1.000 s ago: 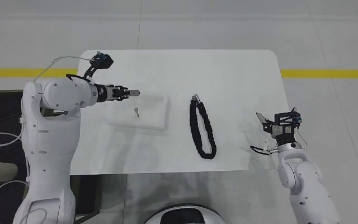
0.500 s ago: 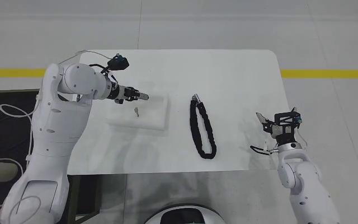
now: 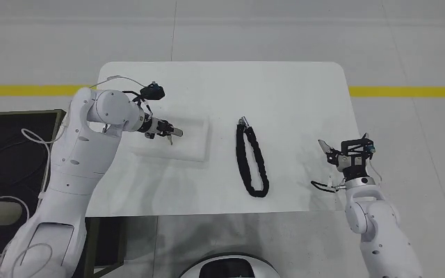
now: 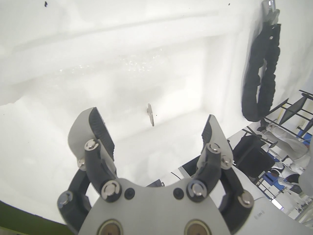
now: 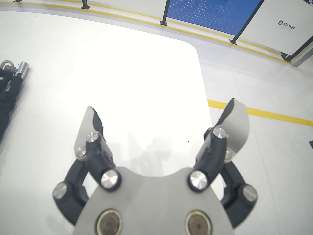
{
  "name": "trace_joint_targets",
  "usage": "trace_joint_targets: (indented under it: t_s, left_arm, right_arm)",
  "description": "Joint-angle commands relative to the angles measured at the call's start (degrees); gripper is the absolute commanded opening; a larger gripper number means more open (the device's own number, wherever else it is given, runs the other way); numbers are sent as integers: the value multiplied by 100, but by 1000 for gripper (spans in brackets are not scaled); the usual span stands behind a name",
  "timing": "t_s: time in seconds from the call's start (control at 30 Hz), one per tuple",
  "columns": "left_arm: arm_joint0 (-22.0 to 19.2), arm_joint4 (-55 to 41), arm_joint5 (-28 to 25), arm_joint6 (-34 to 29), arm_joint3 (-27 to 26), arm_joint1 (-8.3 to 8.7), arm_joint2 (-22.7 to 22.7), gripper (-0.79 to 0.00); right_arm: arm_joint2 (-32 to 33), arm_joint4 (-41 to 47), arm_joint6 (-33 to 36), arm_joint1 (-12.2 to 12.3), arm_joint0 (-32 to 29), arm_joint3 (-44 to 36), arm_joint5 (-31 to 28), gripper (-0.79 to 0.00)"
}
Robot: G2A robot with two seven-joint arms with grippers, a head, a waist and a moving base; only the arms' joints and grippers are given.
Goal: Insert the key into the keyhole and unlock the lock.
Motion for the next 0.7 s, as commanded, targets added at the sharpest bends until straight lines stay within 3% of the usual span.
trace_joint_targets:
  t_s: [0.0,0.13,0.33,0.5,0.67]
  left_arm:
    - [-47,8,-23,30,73,-15,73,-394]
    - [-153,6,-46,3,184,-39,169,-477]
    - [-295,79,-90,-89,319,-64,287,-690]
    - [-349,108,-124,-123,383,-85,370,-785]
    - [-371,126,-142,-141,421,-87,429,-785]
  right_arm:
    - [0,0,0,0,0,0,0,0]
    - [0,0,0,0,0,0,0,0]
    - [0,0,0,0,0,0,0,0]
    - [0,0,0,0,0,0,0,0]
    - [0,0,0,0,0,0,0,0]
